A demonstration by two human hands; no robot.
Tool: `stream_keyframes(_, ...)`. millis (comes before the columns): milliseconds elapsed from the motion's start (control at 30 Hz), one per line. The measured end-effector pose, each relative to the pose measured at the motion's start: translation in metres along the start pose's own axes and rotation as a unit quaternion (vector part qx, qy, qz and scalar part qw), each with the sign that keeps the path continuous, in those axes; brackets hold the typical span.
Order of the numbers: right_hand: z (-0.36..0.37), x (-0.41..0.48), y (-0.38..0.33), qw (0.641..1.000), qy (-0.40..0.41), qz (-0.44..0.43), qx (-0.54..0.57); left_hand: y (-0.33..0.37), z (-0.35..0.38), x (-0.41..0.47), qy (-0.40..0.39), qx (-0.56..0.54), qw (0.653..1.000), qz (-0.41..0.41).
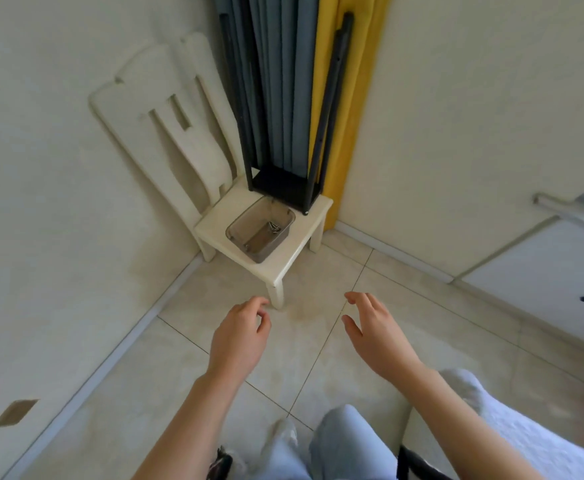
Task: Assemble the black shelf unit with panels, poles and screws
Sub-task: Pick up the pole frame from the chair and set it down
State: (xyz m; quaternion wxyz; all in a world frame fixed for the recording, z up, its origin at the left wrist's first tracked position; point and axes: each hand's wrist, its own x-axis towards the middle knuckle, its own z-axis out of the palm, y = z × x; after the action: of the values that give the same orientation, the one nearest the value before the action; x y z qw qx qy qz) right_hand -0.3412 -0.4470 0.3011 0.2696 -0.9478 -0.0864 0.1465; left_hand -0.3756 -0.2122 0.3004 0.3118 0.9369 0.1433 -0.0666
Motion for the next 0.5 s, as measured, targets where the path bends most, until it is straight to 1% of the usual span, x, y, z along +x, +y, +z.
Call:
stream_keyframes(233, -0.05, 0.101, 0.022, 1.0, 0.004, -0.026, -0.012, 0.053, 0.01, 0.092, 0.016, -0.027, 0.999, 0.012)
stream_keyframes(367, -0.087, 0.162, 0.041, 0.999, -0.008, -0.046, -0.021, 0.09, 0.023, 0.14, 0.046, -0.038, 0.998, -0.009)
stream_keyframes(500, -0.126, 0.22, 0.058, 0.996, -0.025, -0.077, -0.034, 0.129, 0.034, 0.184, 0.056, -0.054, 0.997, -0.027)
